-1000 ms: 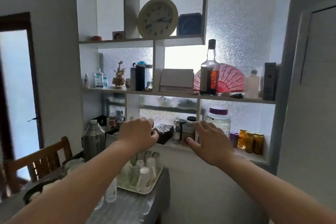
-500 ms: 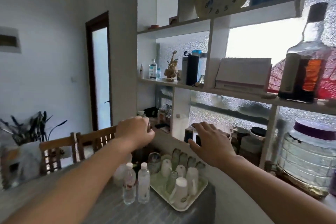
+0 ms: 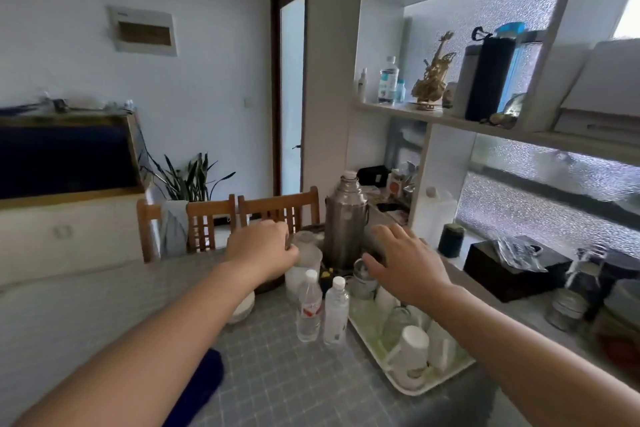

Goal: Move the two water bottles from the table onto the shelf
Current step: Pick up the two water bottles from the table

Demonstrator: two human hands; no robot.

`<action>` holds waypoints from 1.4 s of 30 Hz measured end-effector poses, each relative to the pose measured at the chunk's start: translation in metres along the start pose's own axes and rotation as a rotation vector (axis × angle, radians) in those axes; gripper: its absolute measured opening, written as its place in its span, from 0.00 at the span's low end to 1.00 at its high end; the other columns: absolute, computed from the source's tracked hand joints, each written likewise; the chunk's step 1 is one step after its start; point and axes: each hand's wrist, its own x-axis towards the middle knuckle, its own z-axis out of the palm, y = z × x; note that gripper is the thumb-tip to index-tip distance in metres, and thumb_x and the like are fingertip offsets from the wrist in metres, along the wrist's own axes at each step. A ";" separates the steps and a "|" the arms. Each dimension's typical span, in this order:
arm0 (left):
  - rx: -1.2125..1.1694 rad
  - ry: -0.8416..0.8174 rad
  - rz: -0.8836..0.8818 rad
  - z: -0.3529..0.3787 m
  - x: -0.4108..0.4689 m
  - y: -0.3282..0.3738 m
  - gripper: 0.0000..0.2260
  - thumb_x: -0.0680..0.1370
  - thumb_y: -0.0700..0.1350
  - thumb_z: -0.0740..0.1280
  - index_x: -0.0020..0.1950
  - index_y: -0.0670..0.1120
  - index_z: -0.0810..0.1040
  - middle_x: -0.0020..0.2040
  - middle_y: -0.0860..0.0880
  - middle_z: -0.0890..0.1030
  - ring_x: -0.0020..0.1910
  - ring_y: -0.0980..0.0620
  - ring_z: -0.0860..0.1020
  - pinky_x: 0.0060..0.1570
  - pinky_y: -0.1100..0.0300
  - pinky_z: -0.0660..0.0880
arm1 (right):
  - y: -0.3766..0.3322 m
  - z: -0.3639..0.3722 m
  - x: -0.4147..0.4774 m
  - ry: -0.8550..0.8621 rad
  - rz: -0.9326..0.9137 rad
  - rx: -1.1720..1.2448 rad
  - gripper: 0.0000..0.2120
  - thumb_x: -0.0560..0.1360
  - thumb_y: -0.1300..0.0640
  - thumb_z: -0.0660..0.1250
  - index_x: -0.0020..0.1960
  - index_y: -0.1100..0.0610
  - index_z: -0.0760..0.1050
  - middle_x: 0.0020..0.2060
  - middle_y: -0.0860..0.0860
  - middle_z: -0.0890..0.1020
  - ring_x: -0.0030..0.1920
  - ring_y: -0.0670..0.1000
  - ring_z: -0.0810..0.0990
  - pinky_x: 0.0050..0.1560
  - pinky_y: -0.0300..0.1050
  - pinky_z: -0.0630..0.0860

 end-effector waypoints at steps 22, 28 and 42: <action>-0.001 -0.478 -0.089 0.197 0.077 -0.076 0.15 0.77 0.55 0.61 0.56 0.47 0.75 0.53 0.47 0.79 0.50 0.47 0.78 0.48 0.50 0.78 | 0.029 0.197 0.066 -0.361 0.306 0.098 0.32 0.75 0.38 0.60 0.74 0.51 0.59 0.70 0.50 0.70 0.68 0.53 0.70 0.65 0.51 0.69; 0.008 -0.595 -0.139 0.251 0.085 -0.060 0.31 0.71 0.67 0.63 0.66 0.48 0.70 0.63 0.47 0.76 0.58 0.47 0.77 0.49 0.52 0.76 | 0.047 0.248 0.061 -0.412 0.380 0.141 0.39 0.71 0.33 0.63 0.74 0.53 0.58 0.71 0.51 0.69 0.68 0.53 0.70 0.64 0.50 0.71; -0.819 -0.441 -0.431 0.323 0.080 -0.038 0.37 0.65 0.50 0.79 0.68 0.55 0.63 0.67 0.52 0.72 0.67 0.50 0.71 0.62 0.53 0.68 | 0.060 0.338 0.062 -0.366 0.503 0.690 0.37 0.66 0.46 0.77 0.69 0.52 0.64 0.59 0.45 0.72 0.58 0.48 0.73 0.55 0.46 0.72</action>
